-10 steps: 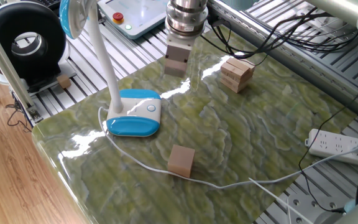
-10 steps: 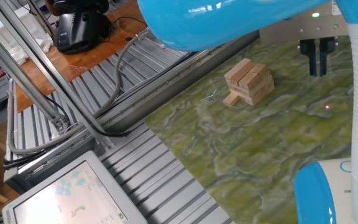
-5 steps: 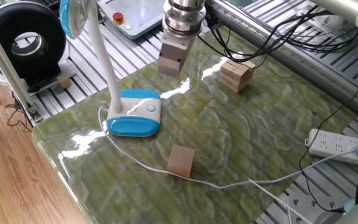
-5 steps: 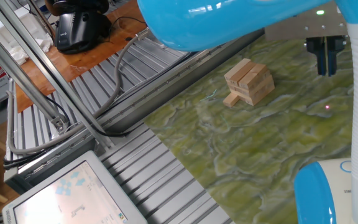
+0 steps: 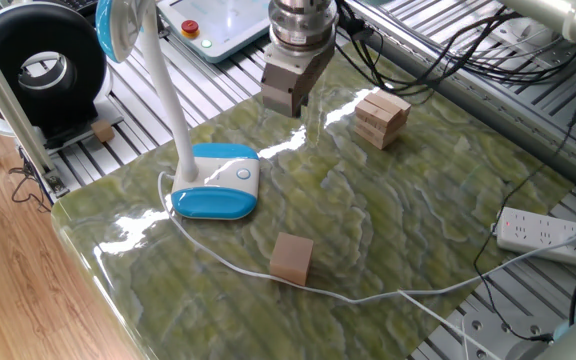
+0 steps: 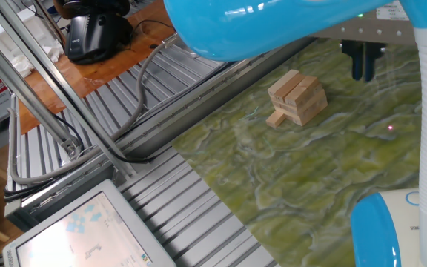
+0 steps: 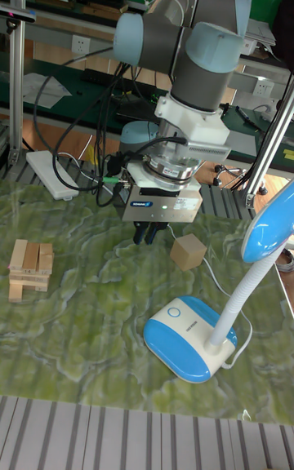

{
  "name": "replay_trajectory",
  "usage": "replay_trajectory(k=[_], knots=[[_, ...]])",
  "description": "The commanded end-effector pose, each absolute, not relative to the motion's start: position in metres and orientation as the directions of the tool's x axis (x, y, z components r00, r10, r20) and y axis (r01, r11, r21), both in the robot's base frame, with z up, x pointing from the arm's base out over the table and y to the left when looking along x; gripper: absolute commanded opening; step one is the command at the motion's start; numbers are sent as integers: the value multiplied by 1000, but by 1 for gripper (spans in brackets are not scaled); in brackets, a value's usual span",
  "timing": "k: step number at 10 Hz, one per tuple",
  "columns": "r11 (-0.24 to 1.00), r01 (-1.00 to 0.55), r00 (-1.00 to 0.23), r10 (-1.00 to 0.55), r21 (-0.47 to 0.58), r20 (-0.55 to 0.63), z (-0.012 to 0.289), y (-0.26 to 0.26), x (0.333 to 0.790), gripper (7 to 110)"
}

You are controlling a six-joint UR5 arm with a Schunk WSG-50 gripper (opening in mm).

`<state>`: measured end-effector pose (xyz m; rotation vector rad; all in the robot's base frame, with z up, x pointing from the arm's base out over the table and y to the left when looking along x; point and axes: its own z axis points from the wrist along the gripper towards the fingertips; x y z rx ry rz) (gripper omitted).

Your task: Turn on the desk lamp by pressing the button

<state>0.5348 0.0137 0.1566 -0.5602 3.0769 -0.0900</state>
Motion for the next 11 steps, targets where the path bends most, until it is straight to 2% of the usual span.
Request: replay_trajectory(k=[1, 2, 3, 5, 6, 7, 8, 9, 10, 11], knots=[[935, -350, -936, -351, 59, -2, 162, 25, 529, 44], [936, -350, -936, -351, 43, 4, 162, 21, 529, 44], [938, -346, -938, -346, 36, 3, 161, 19, 530, 88], [927, -373, -928, -374, 46, -1, 162, 24, 530, 88], [895, -444, -895, -446, 47, 29, 163, 20, 522, 88], [802, -596, -798, -597, 40, 76, 163, 9, 513, 88], [606, -794, -598, -792, 41, 123, 164, -4, 507, 88], [486, -872, -476, -870, 57, 125, 164, -1, 505, 88], [421, -904, -412, -905, 75, 108, 164, 6, 503, 88], [357, -933, -351, -929, 38, 116, 164, 0, 512, 88]])
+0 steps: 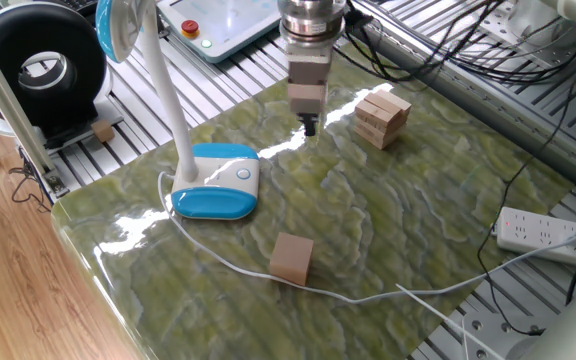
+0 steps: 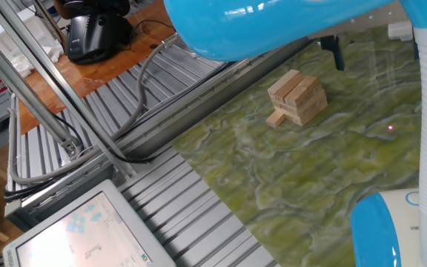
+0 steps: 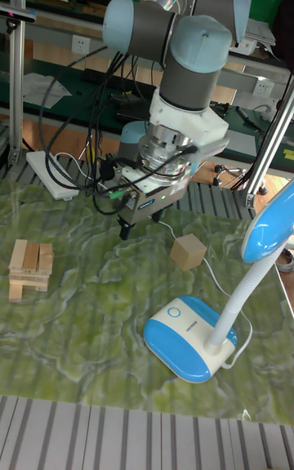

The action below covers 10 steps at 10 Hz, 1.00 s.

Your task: Turn on the desk lamp by pressing the button

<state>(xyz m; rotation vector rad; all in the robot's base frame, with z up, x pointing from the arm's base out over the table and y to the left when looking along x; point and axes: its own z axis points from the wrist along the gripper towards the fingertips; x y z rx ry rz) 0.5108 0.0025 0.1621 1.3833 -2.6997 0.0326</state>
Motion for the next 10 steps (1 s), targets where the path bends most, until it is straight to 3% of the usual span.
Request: replay_trajectory(k=[1, 3, 4, 10], knots=[[277, -961, -273, -956, 20, 106, 164, 1, 519, 88], [70, -998, -70, -997, 4, 28, 164, 21, 530, 88], [39, -999, -39, -999, -6, -16, 164, 31, 533, 88], [111, -993, -109, -993, -44, -36, 155, 51, 533, 88]])
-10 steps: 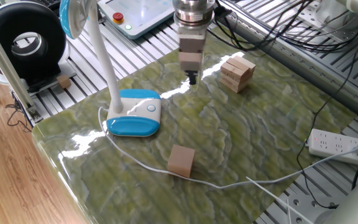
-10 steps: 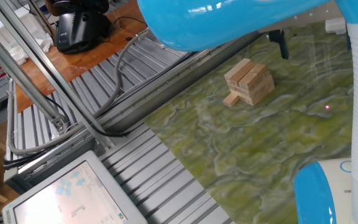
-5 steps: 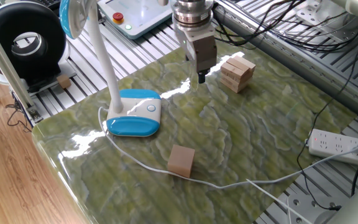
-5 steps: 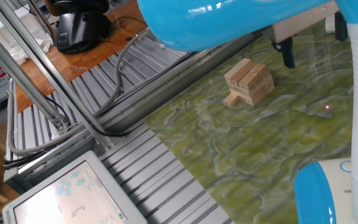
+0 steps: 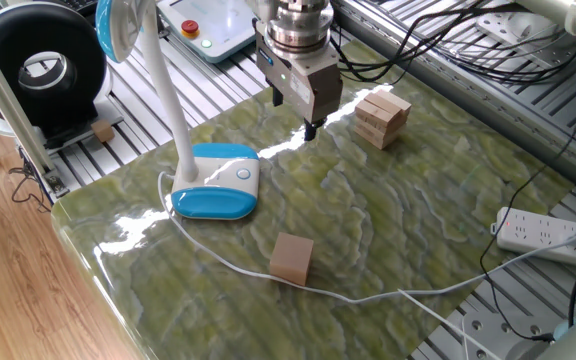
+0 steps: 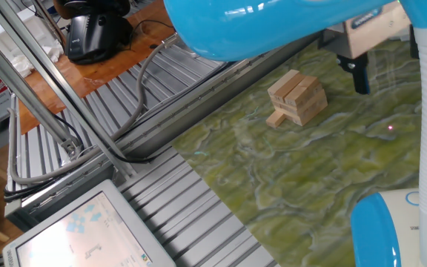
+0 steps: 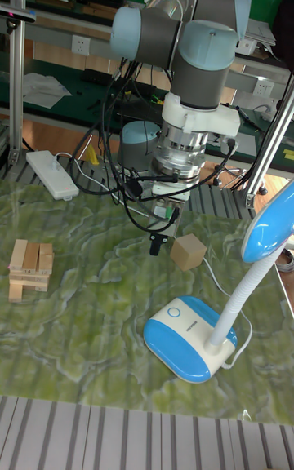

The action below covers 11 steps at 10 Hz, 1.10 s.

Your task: Turn on the desk lamp by pressing the button

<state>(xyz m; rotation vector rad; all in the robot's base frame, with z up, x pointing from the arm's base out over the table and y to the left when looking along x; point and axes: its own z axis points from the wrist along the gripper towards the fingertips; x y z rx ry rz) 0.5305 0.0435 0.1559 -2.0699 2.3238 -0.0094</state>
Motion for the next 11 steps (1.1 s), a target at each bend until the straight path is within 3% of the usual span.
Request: replay_trajectory(k=[1, 11], knots=[[111, -992, -108, -993, -58, -50, 155, 54, 537, 88], [270, -962, -268, -963, -50, -29, 155, 47, 535, 88]])
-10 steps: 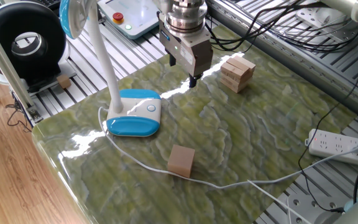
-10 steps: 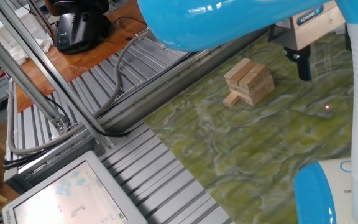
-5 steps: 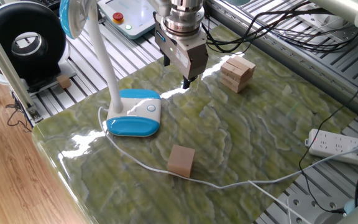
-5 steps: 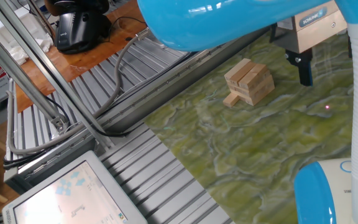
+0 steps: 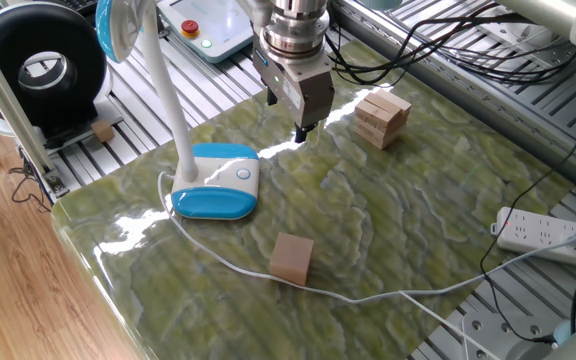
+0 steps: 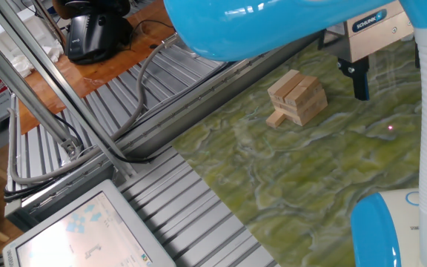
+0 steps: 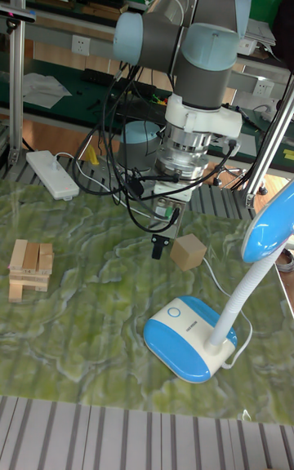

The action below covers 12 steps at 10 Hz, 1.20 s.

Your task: Turn on the desk lamp by pressing the button

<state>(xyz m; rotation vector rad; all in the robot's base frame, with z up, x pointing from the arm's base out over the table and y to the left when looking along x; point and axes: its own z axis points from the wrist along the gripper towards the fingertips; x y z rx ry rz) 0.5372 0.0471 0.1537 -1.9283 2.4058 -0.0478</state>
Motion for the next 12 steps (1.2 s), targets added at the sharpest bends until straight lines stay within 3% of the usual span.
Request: replay_trajectory(k=[1, 12], knots=[[273, -961, -271, -962, -44, -29, 155, 47, 534, 88], [185, -979, -181, -982, -83, -45, 155, 51, 544, 88]])
